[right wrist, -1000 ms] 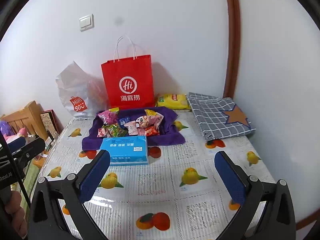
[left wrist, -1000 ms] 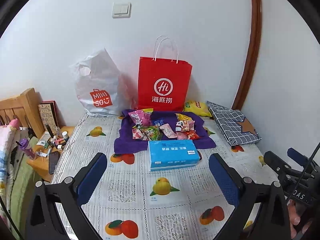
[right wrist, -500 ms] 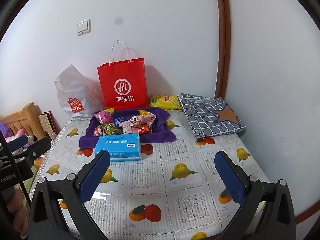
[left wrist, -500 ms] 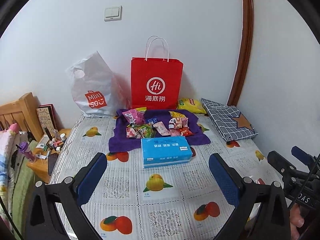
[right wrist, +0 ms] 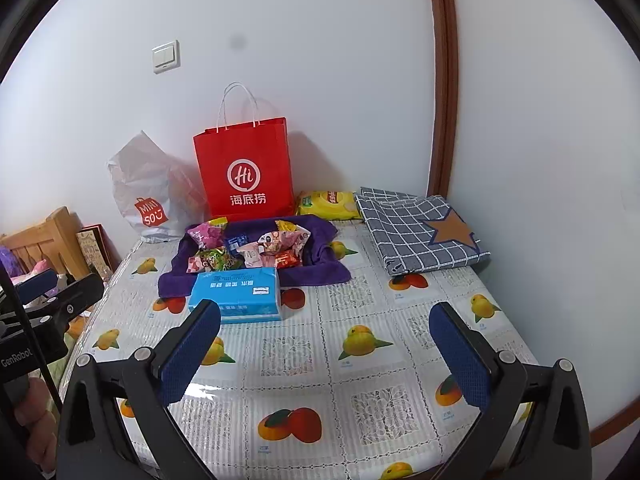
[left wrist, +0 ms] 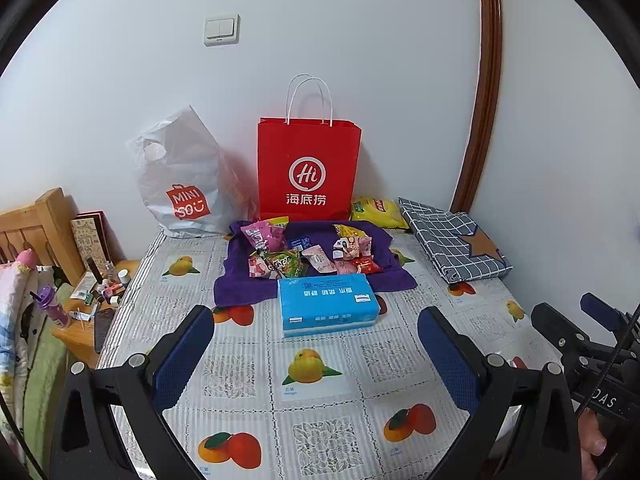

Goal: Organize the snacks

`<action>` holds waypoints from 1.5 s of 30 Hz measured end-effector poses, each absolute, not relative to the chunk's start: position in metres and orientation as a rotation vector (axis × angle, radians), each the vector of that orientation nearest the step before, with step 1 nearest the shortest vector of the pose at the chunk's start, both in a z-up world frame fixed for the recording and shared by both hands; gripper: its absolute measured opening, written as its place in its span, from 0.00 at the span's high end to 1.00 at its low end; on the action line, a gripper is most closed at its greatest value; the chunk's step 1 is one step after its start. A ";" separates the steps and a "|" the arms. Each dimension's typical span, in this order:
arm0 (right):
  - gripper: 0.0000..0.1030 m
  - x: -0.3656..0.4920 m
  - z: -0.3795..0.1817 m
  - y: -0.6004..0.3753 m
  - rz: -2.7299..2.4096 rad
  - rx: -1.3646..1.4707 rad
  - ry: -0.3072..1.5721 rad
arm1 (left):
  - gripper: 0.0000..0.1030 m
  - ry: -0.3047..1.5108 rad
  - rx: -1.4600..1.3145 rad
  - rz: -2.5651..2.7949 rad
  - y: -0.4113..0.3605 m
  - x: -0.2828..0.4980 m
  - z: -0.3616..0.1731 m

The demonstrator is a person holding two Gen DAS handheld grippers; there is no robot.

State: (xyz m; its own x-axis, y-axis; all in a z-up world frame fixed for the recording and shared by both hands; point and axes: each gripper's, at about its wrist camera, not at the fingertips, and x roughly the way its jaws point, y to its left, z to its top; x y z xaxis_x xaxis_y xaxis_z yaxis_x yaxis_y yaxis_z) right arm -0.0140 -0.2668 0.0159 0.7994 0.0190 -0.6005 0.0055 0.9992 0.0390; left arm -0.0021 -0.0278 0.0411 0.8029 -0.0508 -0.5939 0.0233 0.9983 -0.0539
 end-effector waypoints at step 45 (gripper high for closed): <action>0.00 -0.014 0.017 -0.263 0.005 0.021 0.644 | 0.00 0.639 -0.047 -0.031 -0.027 -0.003 0.038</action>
State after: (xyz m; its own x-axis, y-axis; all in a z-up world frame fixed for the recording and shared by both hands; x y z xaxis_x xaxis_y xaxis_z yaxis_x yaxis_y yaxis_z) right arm -0.0141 -0.2626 0.0174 0.7994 0.0112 -0.6006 0.0020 0.9998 0.0213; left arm -0.0029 -0.0266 0.0378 0.8025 -0.0432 -0.5951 0.0139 0.9985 -0.0537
